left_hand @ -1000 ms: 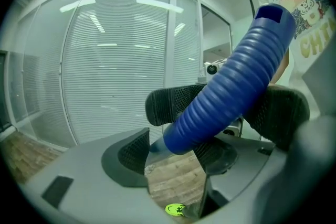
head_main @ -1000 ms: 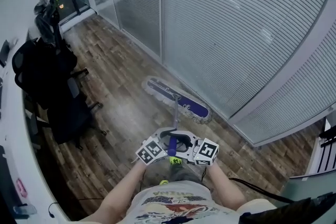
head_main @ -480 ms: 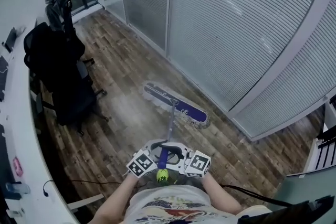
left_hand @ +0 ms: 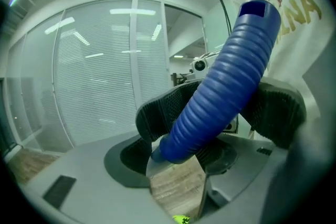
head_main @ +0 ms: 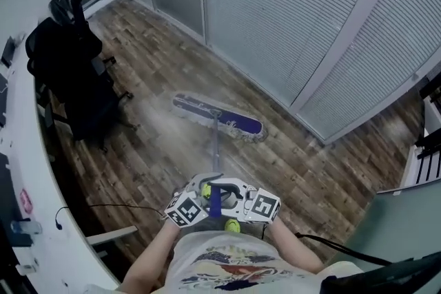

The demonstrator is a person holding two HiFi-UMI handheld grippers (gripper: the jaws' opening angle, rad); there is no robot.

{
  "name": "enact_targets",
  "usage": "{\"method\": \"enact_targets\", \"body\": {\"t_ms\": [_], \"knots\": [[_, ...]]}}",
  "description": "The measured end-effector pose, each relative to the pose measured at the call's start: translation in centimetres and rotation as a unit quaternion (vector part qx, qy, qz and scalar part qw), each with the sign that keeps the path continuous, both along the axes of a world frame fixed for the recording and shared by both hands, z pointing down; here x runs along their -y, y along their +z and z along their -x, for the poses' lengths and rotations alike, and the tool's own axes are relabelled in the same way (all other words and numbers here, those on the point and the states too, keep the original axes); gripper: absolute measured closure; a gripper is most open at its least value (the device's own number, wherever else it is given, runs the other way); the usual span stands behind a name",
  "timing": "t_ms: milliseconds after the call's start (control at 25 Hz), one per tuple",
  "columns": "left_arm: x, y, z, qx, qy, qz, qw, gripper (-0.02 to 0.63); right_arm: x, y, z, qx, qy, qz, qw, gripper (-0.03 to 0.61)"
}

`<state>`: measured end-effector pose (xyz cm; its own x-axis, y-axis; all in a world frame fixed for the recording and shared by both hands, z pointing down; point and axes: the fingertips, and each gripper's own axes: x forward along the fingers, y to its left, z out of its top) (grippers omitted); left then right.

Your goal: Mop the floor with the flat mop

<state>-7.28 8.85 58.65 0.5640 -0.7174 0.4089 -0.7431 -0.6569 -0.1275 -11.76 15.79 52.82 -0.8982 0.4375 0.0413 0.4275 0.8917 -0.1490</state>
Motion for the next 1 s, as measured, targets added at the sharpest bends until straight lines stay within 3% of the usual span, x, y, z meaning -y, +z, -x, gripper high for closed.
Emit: {"method": "enact_targets", "body": {"t_ms": [280, 440, 680, 880, 1000], "knots": [[-6.2, -0.3, -7.7, 0.000, 0.023, 0.001, 0.9997, 0.391, -6.3, -0.4, -7.3, 0.011, -0.011, -0.007, 1.000, 0.324], [-8.0, 0.7, -9.7, 0.002, 0.015, 0.005, 0.9999, 0.396, -8.2, 0.9, -9.5, 0.004, -0.026, -0.024, 0.999, 0.324], [-6.8, 1.4, -9.2, -0.006, 0.013, 0.018, 0.9997, 0.396, -7.0, 1.4, -9.0, 0.023, -0.029, -0.014, 0.999, 0.322], [-4.4, 0.1, -6.1, -0.041, -0.013, 0.008, 0.9990, 0.396, -4.8, -0.1, -6.0, 0.052, -0.043, -0.013, 0.998, 0.321], [-2.7, 0.8, -3.8, -0.028, -0.007, 0.015, 0.9995, 0.396, -3.1, 0.8, -3.6, 0.038, -0.049, -0.015, 0.998, 0.318]]}}
